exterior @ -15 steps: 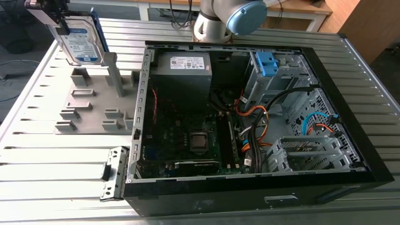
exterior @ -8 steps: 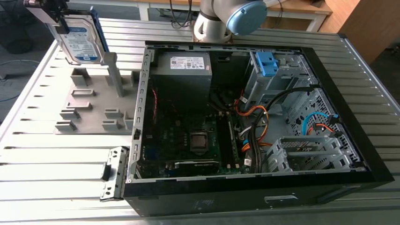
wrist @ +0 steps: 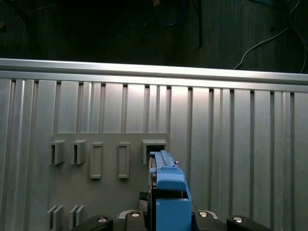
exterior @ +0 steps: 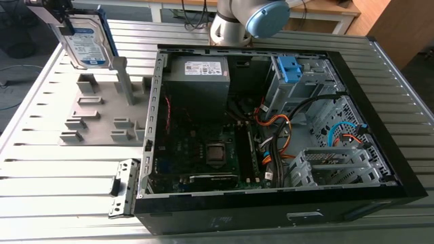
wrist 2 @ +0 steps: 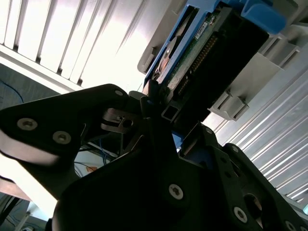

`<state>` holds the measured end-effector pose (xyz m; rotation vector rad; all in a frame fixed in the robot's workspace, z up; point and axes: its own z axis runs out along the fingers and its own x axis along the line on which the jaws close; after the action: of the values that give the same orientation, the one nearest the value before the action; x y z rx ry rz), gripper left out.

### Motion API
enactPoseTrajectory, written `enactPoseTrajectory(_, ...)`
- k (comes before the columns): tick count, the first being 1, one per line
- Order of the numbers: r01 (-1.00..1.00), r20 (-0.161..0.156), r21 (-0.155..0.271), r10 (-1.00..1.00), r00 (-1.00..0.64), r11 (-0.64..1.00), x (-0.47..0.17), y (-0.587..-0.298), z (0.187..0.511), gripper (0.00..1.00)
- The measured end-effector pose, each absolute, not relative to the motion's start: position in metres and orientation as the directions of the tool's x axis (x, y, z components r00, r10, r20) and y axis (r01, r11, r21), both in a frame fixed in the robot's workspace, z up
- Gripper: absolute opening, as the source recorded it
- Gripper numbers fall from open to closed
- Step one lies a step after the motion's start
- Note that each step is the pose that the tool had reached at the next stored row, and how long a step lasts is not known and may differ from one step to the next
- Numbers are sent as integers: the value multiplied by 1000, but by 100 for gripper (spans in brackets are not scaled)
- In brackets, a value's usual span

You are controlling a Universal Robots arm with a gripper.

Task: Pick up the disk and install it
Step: 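Pick up the disk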

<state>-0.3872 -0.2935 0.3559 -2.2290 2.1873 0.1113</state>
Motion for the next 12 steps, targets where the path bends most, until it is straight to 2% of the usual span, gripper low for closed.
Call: enactPoseTrajectory(12,-999,-62,38,-998,18,-20,-387,-293,361,36)
